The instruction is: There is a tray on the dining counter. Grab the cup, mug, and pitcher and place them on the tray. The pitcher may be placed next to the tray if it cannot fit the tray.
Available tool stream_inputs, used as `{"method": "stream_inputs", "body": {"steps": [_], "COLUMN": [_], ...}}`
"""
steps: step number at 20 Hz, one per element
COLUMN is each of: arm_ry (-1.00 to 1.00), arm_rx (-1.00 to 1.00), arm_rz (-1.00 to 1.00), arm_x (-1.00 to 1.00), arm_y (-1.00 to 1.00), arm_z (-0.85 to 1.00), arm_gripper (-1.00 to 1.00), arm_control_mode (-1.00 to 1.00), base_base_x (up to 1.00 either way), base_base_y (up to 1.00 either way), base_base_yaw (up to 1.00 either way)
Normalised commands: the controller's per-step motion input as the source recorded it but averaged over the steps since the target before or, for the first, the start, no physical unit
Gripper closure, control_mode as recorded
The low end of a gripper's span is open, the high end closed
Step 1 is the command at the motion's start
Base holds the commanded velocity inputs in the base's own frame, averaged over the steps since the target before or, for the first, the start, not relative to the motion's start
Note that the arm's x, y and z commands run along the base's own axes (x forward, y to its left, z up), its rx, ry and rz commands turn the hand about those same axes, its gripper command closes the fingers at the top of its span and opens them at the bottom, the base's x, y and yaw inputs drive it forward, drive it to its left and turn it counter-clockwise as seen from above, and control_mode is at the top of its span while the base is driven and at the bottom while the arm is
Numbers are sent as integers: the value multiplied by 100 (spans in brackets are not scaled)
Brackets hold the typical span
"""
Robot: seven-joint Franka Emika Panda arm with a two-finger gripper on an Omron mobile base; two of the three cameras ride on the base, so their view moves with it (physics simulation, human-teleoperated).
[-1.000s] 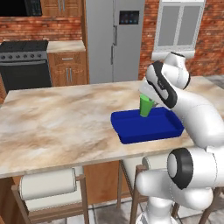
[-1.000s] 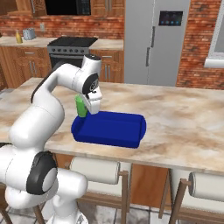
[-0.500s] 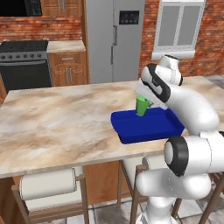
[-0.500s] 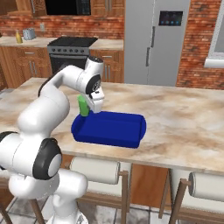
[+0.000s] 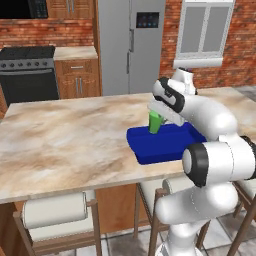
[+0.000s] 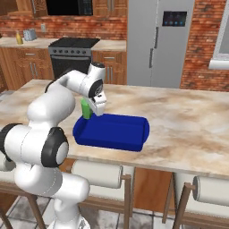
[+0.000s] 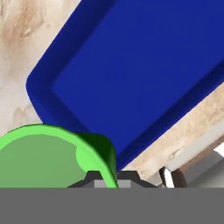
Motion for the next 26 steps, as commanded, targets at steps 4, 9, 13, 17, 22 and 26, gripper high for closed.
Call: {"method": "stream_inputs", "body": {"steps": [4,9,13,17,22,26], "arm_ry": [0,0,0,0,0,0], "arm_rx": [0,0,0,0,0,0], "arm_rz": [2,2,3,3,3,3], "arm_x": [36,43,40,39,36,28], "arm_y": [7,5,2,0,0,0], "arm_z": [-29,-27,-35,-38,-35,-31], "arm_gripper": [100,100,100,100,100,100], "arm_control_mode": [-100,-100,-100,-100,-100,-100], "base_base_x": [0,0,0,0,0,0], "base_base_y": [0,0,0,0,0,0], "base_base_yaw": [0,0,0,0,0,0]}}
